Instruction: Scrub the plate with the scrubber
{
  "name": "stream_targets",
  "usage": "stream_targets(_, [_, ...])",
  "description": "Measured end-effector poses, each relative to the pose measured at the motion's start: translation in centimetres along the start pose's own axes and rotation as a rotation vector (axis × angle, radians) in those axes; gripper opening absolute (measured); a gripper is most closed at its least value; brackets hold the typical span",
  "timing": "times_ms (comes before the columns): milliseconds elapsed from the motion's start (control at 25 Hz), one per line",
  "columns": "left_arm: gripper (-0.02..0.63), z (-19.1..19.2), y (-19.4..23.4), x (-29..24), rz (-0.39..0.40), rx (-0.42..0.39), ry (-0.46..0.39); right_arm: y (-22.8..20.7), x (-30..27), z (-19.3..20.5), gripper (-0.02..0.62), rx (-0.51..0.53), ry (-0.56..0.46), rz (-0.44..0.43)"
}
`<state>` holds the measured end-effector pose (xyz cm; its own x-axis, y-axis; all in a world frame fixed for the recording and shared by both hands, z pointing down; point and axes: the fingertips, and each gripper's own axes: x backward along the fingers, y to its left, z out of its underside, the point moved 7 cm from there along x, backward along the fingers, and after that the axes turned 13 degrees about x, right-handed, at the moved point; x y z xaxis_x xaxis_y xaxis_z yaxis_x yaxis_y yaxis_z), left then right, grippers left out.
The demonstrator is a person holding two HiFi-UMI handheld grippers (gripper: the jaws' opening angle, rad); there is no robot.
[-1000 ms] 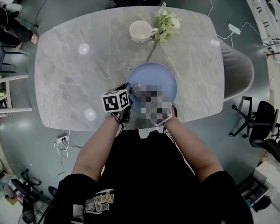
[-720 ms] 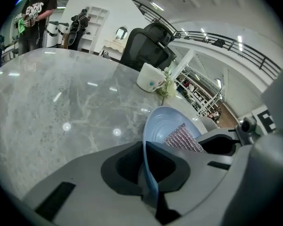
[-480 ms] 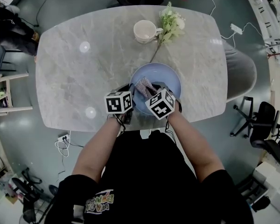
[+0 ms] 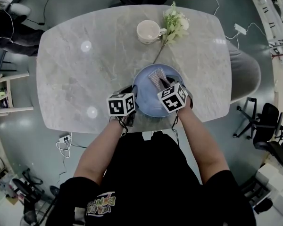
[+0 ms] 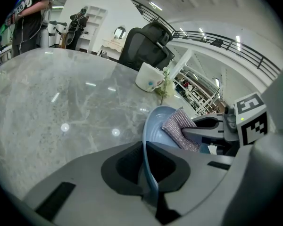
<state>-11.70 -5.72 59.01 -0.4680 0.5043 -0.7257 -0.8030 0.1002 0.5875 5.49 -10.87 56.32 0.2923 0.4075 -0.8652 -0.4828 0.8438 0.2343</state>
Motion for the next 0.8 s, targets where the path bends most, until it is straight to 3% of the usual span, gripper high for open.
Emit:
stream_targets(600, [0.029, 0.0, -0.1, -0.2, -0.008, -0.010, 0.000, -3.9, 0.7, 1.8, 0.078, 0.150, 0.058, 0.175])
stream_targets(800, [0.029, 0.1, 0.0, -0.2, -0.017, -0.001, -0.005, -4.5, 1.7, 2.5, 0.078, 0.114, 0.044, 0.216])
